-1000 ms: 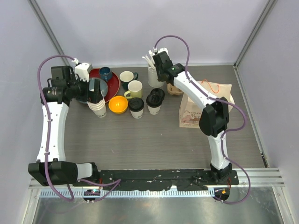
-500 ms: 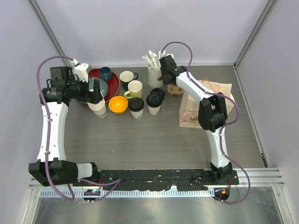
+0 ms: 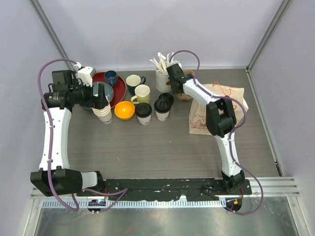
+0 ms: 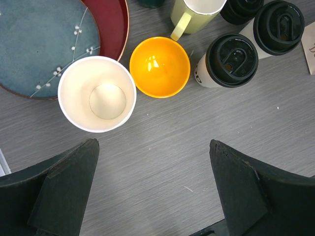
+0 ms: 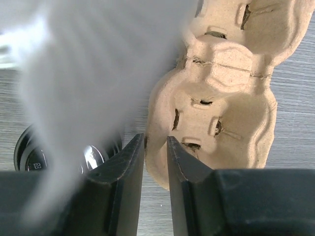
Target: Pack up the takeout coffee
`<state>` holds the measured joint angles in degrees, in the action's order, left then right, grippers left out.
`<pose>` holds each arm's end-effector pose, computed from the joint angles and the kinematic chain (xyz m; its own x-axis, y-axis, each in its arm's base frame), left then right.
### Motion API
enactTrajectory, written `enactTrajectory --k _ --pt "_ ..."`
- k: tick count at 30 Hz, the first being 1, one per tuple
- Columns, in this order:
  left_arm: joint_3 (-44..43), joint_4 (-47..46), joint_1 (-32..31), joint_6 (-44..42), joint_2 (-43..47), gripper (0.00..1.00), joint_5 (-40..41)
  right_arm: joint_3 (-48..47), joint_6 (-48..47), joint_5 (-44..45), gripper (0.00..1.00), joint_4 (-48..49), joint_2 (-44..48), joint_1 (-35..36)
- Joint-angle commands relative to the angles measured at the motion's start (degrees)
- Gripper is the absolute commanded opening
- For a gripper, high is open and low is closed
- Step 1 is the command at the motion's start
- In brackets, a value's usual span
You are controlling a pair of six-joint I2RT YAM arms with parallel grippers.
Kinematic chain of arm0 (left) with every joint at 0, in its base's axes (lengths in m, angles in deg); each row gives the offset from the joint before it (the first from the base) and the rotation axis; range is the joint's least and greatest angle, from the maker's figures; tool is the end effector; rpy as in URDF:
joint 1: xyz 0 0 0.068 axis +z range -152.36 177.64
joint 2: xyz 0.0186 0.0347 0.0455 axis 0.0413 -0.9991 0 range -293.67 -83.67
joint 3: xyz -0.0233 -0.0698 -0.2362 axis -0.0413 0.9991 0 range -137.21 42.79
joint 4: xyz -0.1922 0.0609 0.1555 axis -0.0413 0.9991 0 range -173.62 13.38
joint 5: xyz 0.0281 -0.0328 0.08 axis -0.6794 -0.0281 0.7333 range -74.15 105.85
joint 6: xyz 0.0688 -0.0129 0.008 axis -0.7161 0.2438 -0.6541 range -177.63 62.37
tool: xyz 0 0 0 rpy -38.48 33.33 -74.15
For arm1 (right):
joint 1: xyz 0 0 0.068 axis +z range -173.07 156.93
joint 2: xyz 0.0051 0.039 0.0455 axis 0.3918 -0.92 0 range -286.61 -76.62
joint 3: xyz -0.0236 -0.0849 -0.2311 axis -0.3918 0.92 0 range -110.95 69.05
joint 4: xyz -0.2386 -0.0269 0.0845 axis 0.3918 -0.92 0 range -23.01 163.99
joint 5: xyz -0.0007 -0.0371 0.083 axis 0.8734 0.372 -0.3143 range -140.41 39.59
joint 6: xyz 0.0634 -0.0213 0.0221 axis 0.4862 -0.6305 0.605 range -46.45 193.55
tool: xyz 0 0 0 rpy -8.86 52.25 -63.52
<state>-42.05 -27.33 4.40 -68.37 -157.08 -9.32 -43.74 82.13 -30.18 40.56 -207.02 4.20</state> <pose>0.2637 0.0066 0.3582 -0.6523 0.0924 -0.7523 0.3199 0.9334 -0.1627 0.4528 0.2108 0.1801 -0.7188 -0.2130 -0.6618 -0.1309 0.9763 -0.1721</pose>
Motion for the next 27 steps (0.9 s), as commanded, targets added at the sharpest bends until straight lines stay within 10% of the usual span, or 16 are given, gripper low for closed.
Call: enactTrajectory --k 1,10,27 --pt "0.0 -2.4 0.3 -0.2 0.1 0.98 -1.6 0.4 1.2 0.4 0.27 2.2 0.6 0.2" --pt "-0.1 -2.3 0.4 -0.3 -0.2 0.98 -2.4 6.3 2.1 -0.1 0.01 3.6 5.7 -0.1" --pt "0.0 -1.8 0.4 -0.9 0.5 0.98 -3.7 19.8 7.6 -8.2 0.01 4.4 17.5 -0.2"
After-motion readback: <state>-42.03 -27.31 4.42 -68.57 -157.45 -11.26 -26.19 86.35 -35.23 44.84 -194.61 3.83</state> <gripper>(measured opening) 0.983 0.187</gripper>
